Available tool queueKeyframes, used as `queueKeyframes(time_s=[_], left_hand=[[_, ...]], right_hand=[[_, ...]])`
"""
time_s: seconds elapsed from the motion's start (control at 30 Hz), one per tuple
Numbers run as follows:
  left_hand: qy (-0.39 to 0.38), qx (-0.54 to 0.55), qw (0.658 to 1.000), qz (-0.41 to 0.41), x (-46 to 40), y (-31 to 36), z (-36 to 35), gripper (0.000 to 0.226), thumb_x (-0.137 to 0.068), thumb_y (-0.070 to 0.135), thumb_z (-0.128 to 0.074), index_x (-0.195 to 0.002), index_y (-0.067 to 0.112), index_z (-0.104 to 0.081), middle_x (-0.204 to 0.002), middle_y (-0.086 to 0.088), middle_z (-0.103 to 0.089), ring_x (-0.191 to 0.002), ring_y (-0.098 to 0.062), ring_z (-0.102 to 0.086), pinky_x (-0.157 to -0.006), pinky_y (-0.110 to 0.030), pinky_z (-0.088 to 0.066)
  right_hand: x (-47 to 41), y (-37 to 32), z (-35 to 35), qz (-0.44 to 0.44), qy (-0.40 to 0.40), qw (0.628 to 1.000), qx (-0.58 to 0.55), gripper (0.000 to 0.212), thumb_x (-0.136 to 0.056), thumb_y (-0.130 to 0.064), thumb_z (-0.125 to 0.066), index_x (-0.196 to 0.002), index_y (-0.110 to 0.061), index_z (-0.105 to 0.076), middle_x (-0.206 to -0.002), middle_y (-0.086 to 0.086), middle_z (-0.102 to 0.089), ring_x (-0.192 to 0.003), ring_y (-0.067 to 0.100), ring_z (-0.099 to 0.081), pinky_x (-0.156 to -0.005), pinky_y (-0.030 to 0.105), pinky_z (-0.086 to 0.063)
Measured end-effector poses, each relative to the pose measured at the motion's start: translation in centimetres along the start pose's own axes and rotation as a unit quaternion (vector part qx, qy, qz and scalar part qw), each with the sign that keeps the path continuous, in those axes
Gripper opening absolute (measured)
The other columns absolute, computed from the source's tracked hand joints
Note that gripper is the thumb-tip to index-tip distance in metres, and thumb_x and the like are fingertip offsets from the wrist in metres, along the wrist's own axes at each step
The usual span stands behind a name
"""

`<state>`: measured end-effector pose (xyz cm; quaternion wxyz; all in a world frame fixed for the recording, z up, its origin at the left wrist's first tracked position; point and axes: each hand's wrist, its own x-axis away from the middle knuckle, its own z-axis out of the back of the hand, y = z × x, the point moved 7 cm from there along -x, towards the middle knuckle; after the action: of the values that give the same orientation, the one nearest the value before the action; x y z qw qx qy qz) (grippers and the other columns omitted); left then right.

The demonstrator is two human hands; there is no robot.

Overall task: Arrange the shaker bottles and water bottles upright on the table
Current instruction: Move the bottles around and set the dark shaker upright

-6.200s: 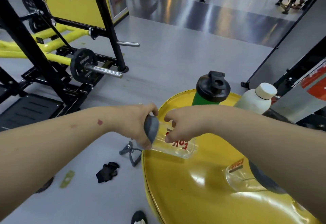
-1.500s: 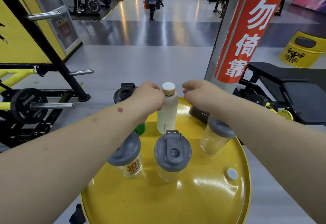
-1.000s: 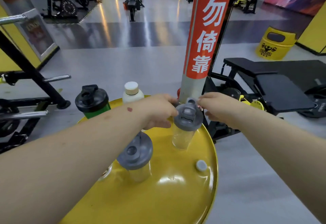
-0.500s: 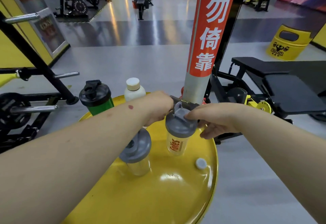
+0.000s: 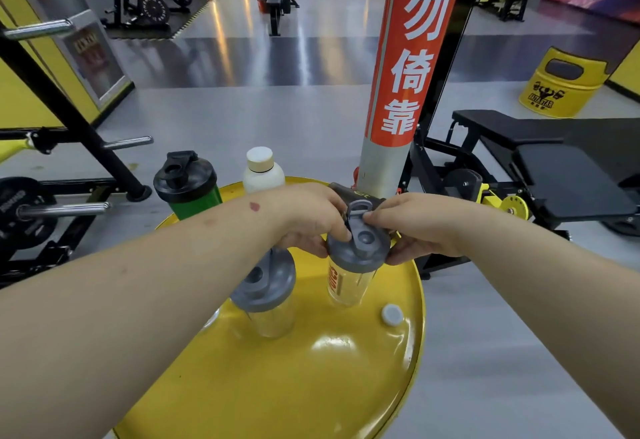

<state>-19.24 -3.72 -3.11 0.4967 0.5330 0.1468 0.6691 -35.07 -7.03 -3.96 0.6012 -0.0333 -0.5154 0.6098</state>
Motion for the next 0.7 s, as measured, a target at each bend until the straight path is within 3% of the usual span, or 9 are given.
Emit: queueKeyframes(time_s=[0.23, 0.4, 0.57, 0.7], left_hand=[[-0.051, -0.066, 0.997, -0.009, 0.6, -0.9, -0.7, 0.055, -0.083, 0.001, -0.078, -0.131, 0.018, -0.060, -0.114, -0.016, -0.072, -0.096, -0.030, -0.077, -0.085, -0.041, -0.064], [-0.049, -0.098, 0.994, -0.020, 1.2, -0.9, -1.0, 0.061, -0.082, 0.004, -0.080, -0.137, 0.021, -0.058, -0.112, -0.014, -0.074, -0.092, -0.027, -0.078, -0.082, -0.039, -0.065], [-0.040, -0.099, 0.994, -0.034, 1.4, -1.2, -1.1, 0.064, -0.081, 0.008, -0.083, -0.138, 0.022, -0.056, -0.109, -0.011, -0.074, -0.091, -0.025, -0.078, -0.082, -0.039, -0.065], [-0.033, -0.142, 0.988, -0.043, 1.3, -1.2, -1.4, 0.066, -0.080, 0.011, -0.084, -0.138, 0.024, -0.056, -0.111, -0.006, -0.074, -0.086, -0.021, -0.079, -0.079, -0.037, -0.066]], right_hand=[[1.6, 0.2, -1.1, -0.029, -0.078, 0.996, 0.025, 0.041, -0.101, -0.037, -0.066, -0.128, -0.006, -0.064, -0.118, 0.015, -0.074, -0.085, 0.035, -0.083, -0.088, 0.047, -0.066], [2.1, -0.2, -1.8, -0.035, -0.102, 0.993, 0.057, 0.038, -0.102, -0.029, -0.064, -0.133, -0.006, -0.062, -0.125, 0.019, -0.072, -0.087, 0.037, -0.082, -0.085, 0.046, -0.067], [1.8, -0.7, -1.3, -0.019, -0.082, 0.993, 0.087, 0.059, -0.095, -0.059, -0.063, -0.133, -0.013, -0.063, -0.124, 0.012, -0.071, -0.102, 0.037, -0.078, -0.094, 0.048, -0.064], [0.8, 0.2, -1.2, -0.037, -0.007, 0.996, 0.076, 0.055, -0.096, -0.055, -0.065, -0.122, -0.006, -0.068, -0.104, 0.014, -0.077, -0.080, 0.033, -0.082, -0.078, 0.046, -0.068]])
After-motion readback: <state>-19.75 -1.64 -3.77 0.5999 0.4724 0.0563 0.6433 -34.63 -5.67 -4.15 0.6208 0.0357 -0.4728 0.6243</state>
